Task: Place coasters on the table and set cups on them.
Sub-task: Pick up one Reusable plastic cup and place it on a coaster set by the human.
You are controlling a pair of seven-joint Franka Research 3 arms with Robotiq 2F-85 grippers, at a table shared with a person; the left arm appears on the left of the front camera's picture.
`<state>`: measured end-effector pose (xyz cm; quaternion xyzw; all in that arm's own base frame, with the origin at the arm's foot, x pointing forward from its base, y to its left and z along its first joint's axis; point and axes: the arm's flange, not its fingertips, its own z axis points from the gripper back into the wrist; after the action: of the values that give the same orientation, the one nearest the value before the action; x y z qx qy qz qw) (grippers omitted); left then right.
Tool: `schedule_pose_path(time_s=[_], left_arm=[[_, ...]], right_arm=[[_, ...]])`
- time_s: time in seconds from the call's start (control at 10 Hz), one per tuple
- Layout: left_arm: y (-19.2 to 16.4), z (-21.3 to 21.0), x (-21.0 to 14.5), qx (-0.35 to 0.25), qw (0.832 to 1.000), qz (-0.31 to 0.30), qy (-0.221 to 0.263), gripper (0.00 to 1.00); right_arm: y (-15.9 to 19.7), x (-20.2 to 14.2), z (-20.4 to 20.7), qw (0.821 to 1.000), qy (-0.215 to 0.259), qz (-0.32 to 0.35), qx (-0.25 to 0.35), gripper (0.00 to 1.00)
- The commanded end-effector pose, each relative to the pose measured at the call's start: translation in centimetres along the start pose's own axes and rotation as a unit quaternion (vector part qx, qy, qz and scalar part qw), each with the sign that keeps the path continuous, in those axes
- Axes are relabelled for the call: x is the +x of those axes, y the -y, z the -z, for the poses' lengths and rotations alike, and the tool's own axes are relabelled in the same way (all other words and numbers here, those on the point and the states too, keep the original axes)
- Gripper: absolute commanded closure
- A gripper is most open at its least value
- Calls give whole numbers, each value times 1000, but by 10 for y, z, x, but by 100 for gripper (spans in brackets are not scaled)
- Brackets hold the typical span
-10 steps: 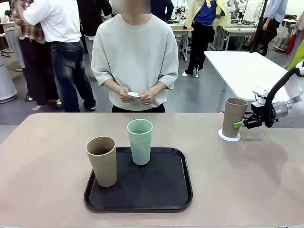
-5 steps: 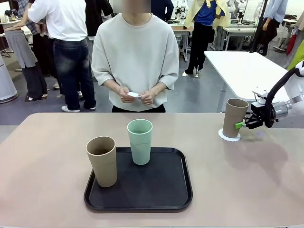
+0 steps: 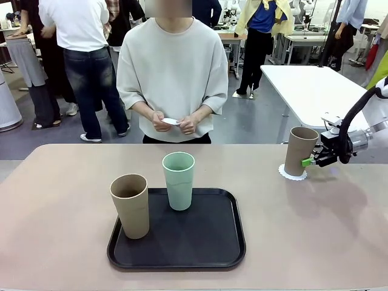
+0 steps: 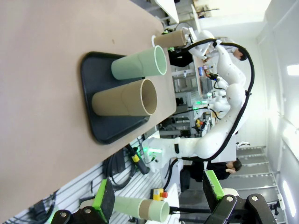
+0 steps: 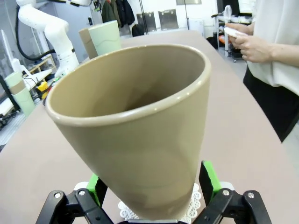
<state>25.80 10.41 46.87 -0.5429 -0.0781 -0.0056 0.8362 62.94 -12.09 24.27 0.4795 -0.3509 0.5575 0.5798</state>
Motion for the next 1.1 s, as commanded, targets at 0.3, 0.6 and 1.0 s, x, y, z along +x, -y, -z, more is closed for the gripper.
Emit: schedule_pose_path(time_s=[0.3,0.6,1.0], left_arm=[[0,-1,-1,-5,1000,4,1,0],[0,-1,-1,-5,1000,4,1,0],[0,-1,-1,-5,1000,4,1,0]], right_arm=[[14,2,-11,1000,-15,3,-5,0],[21,-1,-17,1000,-23,18,-6,0],[22,-2,-19,1000,-23,19,-8,0]])
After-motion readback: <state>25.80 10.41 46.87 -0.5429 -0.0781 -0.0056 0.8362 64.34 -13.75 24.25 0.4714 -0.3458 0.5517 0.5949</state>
